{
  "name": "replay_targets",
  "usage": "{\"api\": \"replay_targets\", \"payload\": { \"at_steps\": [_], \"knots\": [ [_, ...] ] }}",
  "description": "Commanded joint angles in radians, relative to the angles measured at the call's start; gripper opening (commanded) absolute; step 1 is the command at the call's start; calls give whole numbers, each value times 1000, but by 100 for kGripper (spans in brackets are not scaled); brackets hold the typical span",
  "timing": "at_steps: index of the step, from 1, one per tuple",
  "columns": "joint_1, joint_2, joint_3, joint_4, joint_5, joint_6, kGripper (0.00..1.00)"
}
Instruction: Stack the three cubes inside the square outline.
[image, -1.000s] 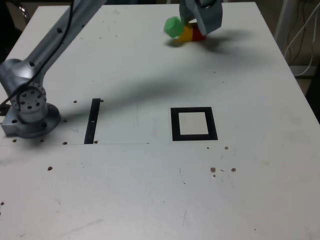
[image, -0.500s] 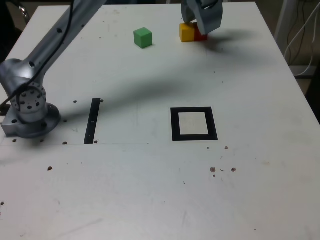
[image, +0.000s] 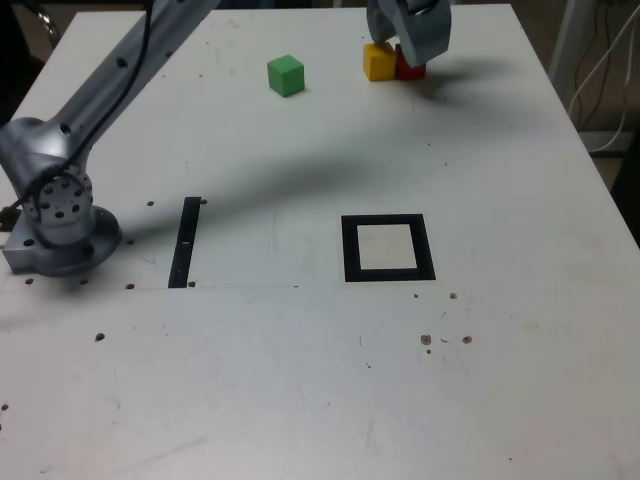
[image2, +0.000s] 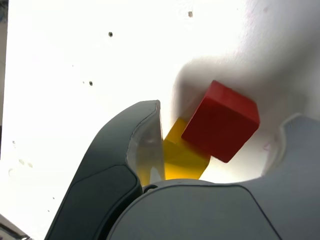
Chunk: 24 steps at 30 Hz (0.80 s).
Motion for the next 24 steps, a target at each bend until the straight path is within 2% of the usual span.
{"api": "replay_targets", "payload": {
  "at_steps": [1,11,24],
  "knots": [
    [4,-25,-11,5,3,1,90],
    [11,-30,-56,4,5,14,90],
    [-10,63,-125,21,-4,51,89]
  ]
}}
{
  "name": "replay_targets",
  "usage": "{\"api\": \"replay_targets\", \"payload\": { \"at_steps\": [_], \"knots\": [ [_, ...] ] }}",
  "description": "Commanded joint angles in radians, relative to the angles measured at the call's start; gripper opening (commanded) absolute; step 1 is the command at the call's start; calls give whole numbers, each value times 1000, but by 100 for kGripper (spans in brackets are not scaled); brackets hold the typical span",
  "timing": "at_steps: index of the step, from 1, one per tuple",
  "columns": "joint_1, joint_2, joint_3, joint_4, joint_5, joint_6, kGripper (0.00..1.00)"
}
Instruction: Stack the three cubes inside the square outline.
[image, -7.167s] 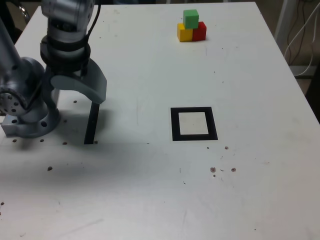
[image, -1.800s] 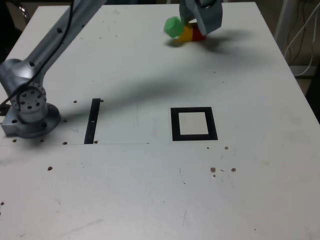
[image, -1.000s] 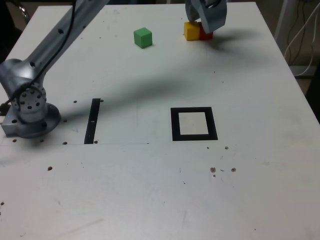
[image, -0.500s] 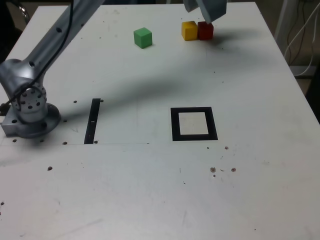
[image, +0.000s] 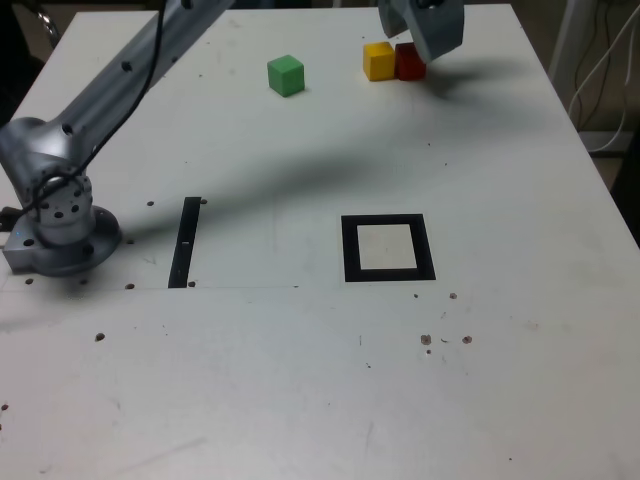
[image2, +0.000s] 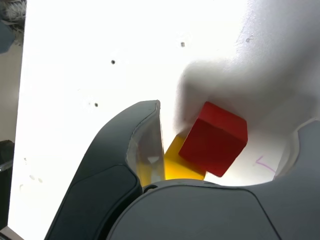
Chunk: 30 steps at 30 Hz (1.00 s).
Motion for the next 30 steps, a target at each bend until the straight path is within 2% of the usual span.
{"api": "replay_targets", "payload": {
  "at_steps": [1,10,17,25,30],
  "knots": [
    [0,16,-11,8,-4,3,89],
    [1,12,17,36,-8,16,85],
    [2,11,28,33,-37,17,79],
    [6,12,24,20,-96,13,54],
    [10,12,25,19,-115,9,44]
  ]
}}
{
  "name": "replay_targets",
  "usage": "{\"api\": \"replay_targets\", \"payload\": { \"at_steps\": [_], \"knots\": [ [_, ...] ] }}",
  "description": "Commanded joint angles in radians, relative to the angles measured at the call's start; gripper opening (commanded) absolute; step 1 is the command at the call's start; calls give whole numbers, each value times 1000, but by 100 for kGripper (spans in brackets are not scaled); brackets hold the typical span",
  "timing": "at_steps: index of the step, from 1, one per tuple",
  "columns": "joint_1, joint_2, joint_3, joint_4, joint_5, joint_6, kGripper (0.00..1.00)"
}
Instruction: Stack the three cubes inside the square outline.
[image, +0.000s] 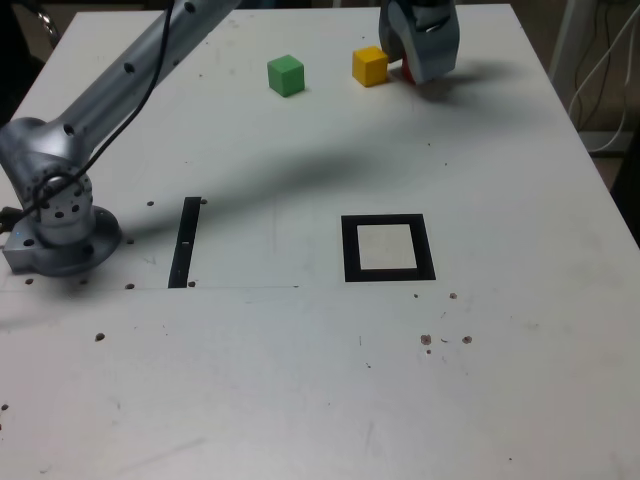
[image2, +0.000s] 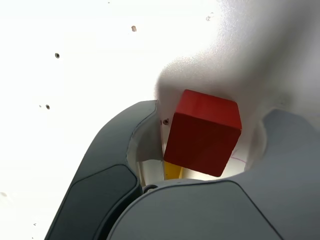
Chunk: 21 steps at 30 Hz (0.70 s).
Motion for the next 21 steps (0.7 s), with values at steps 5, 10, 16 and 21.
{"api": "replay_targets", "payload": {
  "at_steps": [5,10,16,21],
  "knots": [
    [5,-10,-2,-2,-21,-13,33],
    [9,-13,2,-2,-25,-34,24],
    [10,-19,8,-2,-16,-67,19],
    [10,-33,14,1,-7,-92,17]
  ]
}}
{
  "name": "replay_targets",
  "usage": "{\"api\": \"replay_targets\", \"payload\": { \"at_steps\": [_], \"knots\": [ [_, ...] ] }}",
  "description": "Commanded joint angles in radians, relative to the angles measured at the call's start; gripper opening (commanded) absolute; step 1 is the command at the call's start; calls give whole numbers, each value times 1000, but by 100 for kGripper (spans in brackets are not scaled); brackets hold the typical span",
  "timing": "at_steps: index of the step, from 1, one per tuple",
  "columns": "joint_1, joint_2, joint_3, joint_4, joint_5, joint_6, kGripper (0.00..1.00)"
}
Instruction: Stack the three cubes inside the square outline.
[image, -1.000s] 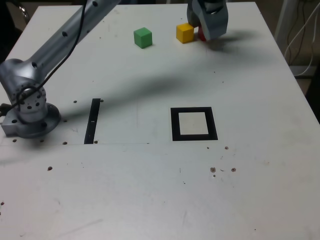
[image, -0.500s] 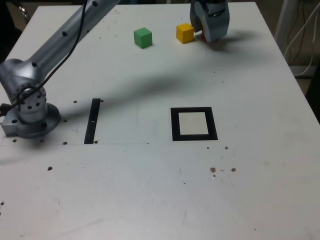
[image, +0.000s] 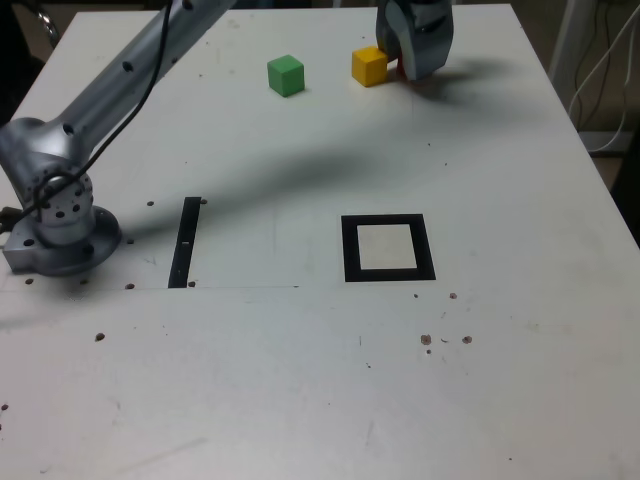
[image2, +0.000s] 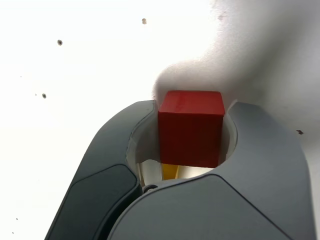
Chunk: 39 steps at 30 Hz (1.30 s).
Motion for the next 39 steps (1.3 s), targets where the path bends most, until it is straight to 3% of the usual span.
{"api": "replay_targets", "payload": {
  "at_steps": [1,10,14,20,25,34,39],
  "knots": [
    [1,-21,1,1,5,-18,17],
    [-30,-93,40,9,68,-211,16],
    [-59,-138,73,40,74,-353,16],
    [-132,-225,136,123,60,-514,16],
    [-190,-338,291,148,39,-642,16],
    [-368,-509,596,131,16,-1026,16],
    [-481,-549,714,88,-37,-1232,16]
  ]
}}
